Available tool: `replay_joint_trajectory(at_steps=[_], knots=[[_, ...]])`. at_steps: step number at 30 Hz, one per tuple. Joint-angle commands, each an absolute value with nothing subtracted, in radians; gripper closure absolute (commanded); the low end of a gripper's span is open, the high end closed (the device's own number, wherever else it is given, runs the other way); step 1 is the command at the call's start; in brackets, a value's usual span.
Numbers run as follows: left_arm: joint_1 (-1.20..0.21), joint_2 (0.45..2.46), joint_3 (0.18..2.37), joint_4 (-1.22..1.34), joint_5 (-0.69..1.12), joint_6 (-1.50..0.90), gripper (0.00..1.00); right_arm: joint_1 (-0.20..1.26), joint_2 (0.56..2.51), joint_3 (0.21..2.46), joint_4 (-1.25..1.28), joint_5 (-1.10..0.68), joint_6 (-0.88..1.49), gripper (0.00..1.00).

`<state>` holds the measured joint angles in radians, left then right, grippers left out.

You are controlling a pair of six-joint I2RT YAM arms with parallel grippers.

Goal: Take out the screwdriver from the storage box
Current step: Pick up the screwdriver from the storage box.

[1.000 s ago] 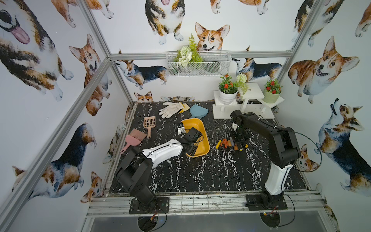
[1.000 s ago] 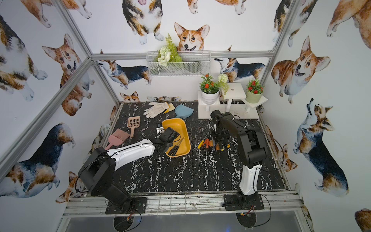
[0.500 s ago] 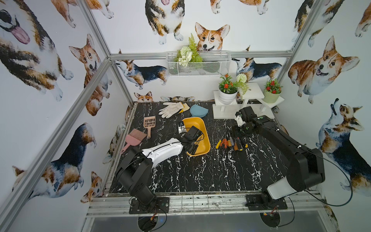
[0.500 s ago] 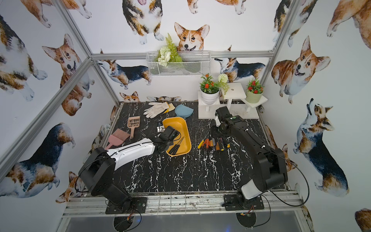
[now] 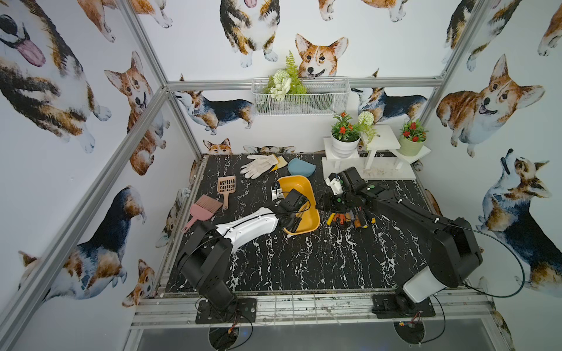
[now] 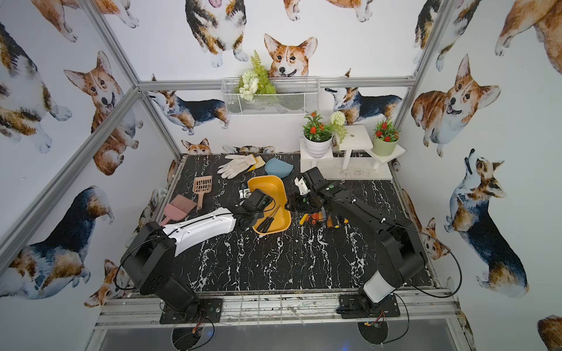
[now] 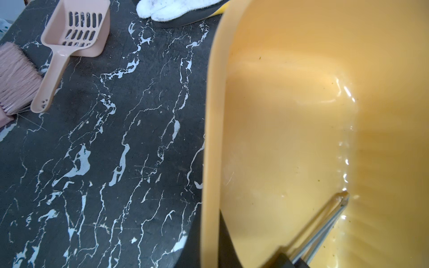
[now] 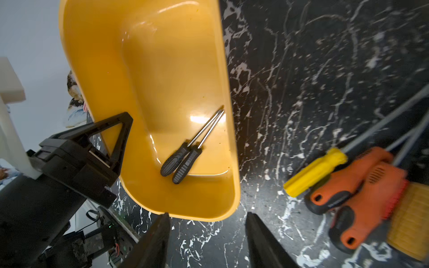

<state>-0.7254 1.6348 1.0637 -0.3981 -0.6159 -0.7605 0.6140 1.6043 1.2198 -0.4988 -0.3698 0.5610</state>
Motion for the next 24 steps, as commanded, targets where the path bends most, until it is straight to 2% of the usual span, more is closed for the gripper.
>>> replay_joint_trajectory(at_steps=[1, 11, 24], knots=[[-0.726, 1.626, 1.062, -0.391, -0.621, -0.769, 1.00, 0.651, 1.641, 1.249, -0.445, -0.383, 0.643, 0.41], [-0.727, 1.618, 1.056, -0.386, -0.625, -0.773, 1.00, 0.727, 1.784, 1.289, -0.420, -0.352, 0.761, 0.39], [-0.728, 1.596, 1.046, -0.382, -0.625, -0.783, 1.00, 0.750, 1.918, 1.307, -0.295, -0.345, 0.887, 0.40]])
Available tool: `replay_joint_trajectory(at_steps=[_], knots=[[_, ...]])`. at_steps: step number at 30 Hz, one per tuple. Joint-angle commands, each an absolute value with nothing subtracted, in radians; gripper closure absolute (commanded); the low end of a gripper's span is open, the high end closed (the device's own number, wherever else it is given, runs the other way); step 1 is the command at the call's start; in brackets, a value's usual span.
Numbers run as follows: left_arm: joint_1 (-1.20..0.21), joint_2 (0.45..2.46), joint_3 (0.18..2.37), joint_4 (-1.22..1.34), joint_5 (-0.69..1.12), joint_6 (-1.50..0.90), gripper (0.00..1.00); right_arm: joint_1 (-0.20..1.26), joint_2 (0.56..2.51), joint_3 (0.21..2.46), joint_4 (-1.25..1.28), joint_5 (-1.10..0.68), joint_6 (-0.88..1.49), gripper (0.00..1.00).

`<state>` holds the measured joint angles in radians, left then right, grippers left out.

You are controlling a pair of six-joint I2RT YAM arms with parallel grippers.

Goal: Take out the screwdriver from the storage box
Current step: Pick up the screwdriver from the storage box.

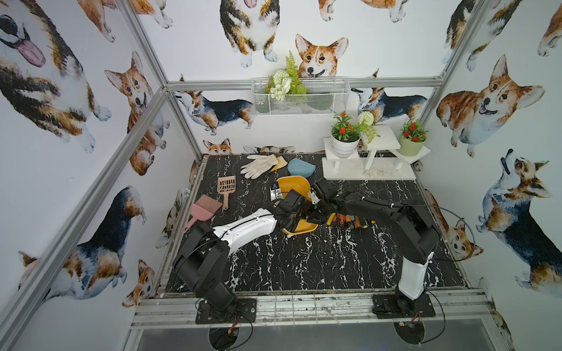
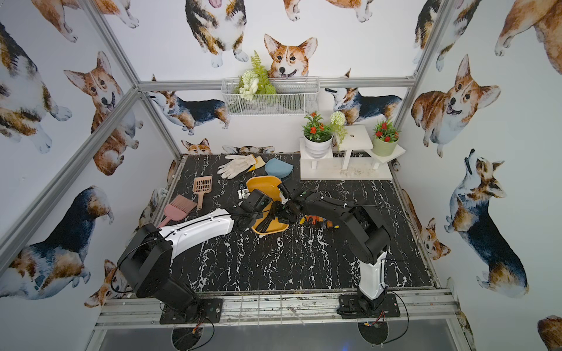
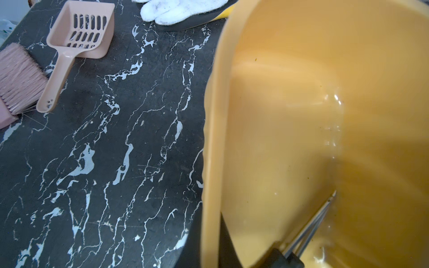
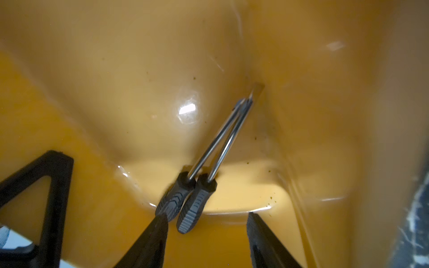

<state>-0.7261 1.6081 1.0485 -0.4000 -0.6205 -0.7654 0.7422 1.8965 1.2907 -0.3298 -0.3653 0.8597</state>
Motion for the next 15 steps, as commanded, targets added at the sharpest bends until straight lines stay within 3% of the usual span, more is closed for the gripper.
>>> replay_joint_trajectory(at_steps=[1, 9, 15], knots=[[-0.728, 1.593, 1.045, -0.380, -0.624, -0.785, 1.00, 0.752, 1.934, 1.316, -0.297, -0.346, 0.887, 0.40], [-0.729, 1.580, 1.035, -0.374, -0.619, -0.792, 1.00, 0.766, 2.022, 1.370, -0.347, -0.340, 0.846, 0.42], [-0.730, 1.582, 1.037, -0.376, -0.623, -0.789, 1.00, 0.767, 2.034, 1.416, -0.396, -0.316, 0.800, 0.55]])
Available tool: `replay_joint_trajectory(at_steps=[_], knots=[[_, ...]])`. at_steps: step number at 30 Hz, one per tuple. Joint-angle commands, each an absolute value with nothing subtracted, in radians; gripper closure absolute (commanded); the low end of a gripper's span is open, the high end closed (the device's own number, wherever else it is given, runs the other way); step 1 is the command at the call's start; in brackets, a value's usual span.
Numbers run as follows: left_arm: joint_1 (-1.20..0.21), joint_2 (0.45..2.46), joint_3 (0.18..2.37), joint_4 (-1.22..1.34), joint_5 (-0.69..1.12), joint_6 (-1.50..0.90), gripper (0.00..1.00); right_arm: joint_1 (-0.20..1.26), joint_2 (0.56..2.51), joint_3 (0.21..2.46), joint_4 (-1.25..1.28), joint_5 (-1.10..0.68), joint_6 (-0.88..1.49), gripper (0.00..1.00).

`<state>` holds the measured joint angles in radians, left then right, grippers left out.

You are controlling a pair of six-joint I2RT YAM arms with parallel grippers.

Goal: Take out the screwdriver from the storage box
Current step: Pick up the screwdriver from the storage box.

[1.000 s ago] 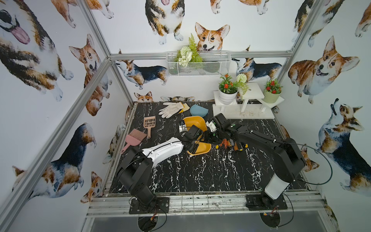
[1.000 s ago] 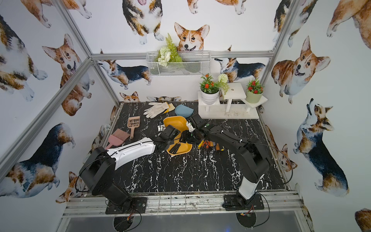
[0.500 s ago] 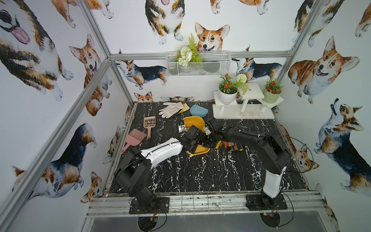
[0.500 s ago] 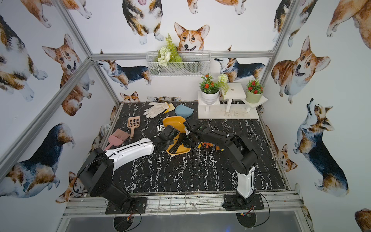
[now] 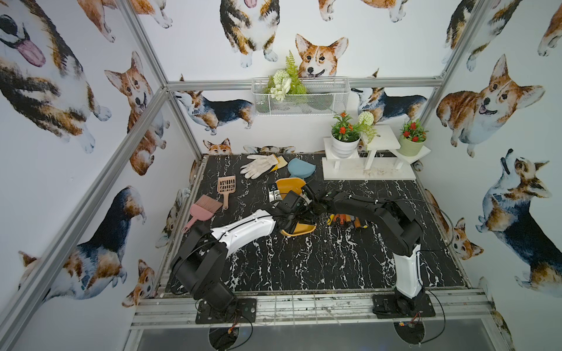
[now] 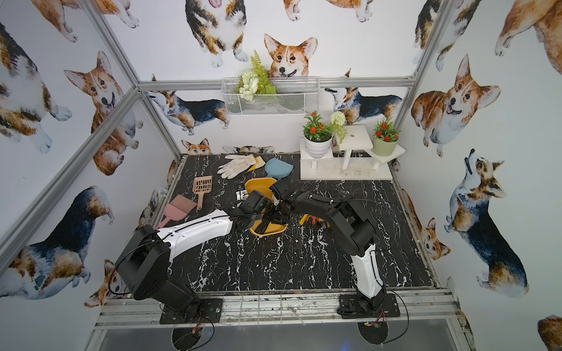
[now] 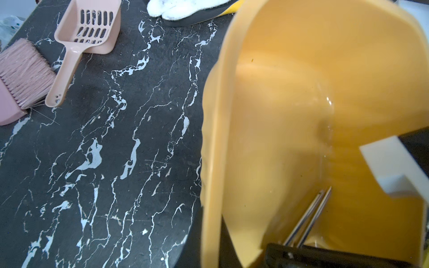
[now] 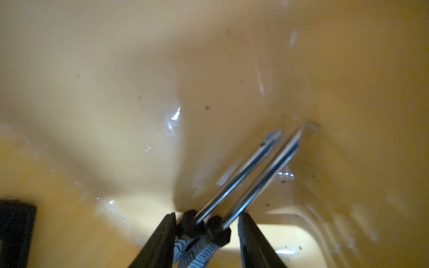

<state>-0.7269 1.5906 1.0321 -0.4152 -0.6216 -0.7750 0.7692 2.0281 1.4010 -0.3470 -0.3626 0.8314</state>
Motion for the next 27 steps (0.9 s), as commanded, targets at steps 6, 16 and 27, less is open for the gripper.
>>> replay_joint_trajectory(at_steps=[6, 16, 27], knots=[[-0.730, 1.577, 1.034, -0.387, -0.630, -0.792, 1.00, 0.766, 2.025, 1.467, -0.492, -0.231, 0.699, 0.68], [-0.730, 1.571, 1.025, -0.389, -0.634, -0.794, 1.00, 0.764, 2.022, 1.522, -0.560, -0.215, 0.557, 0.58], [-0.730, 1.577, 1.023, -0.387, -0.634, -0.796, 1.00, 0.764, 1.953, 1.499, -0.615, -0.165, 0.509, 0.47]])
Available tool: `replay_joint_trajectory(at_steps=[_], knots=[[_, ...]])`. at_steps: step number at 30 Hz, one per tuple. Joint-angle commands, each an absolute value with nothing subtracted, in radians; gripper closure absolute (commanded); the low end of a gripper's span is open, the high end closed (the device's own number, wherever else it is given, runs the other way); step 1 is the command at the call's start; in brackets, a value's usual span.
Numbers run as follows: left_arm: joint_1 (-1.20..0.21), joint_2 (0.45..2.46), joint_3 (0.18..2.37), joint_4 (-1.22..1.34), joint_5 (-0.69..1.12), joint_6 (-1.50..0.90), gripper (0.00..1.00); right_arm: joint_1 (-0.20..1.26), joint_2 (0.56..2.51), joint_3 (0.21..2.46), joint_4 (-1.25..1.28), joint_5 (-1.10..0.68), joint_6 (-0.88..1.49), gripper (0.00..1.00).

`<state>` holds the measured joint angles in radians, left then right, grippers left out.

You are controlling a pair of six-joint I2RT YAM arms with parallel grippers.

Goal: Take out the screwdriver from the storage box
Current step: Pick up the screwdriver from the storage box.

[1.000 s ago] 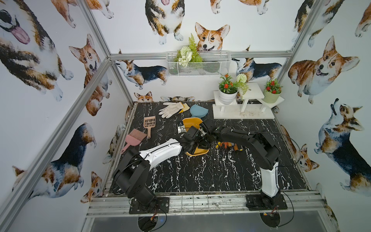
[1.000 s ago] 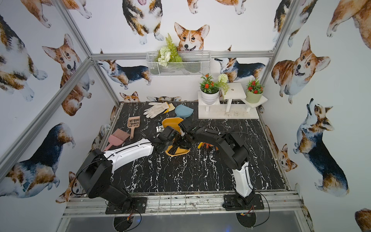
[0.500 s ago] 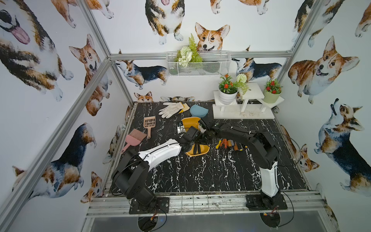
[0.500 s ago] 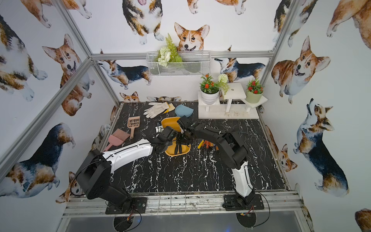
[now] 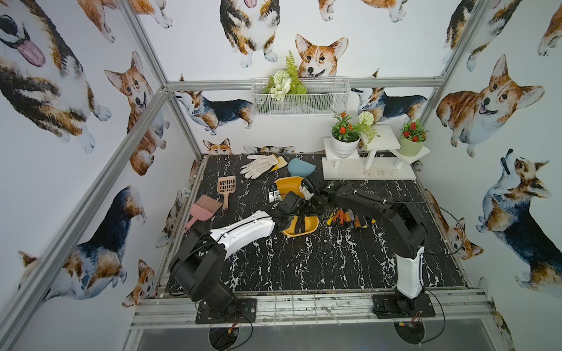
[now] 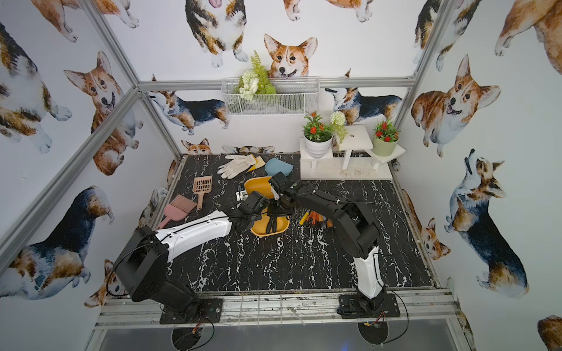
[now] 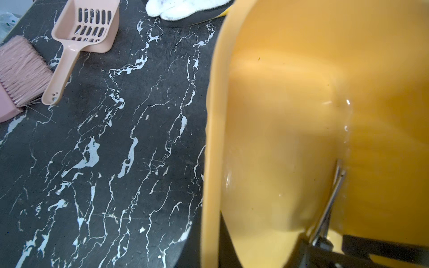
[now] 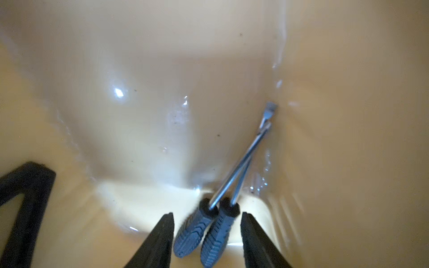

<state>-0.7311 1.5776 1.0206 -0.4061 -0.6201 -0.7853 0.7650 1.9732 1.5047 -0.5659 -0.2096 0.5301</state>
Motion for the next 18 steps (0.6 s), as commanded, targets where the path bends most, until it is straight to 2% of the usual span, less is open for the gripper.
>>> replay_joint_trajectory(at_steps=[1, 4, 18], knots=[[-0.730, 1.578, 1.023, -0.387, -0.635, -0.796, 1.00, 0.763, 1.948, 1.495, -0.624, -0.155, 0.513, 0.49], [-0.730, 1.580, 1.023, -0.386, -0.632, -0.798, 1.00, 0.763, 1.933, 1.476, -0.630, -0.140, 0.526, 0.53], [-0.731, 1.574, 1.022, -0.386, -0.630, -0.798, 1.00, 0.764, 2.018, 1.498, -0.628, -0.196, 0.538, 0.61]])
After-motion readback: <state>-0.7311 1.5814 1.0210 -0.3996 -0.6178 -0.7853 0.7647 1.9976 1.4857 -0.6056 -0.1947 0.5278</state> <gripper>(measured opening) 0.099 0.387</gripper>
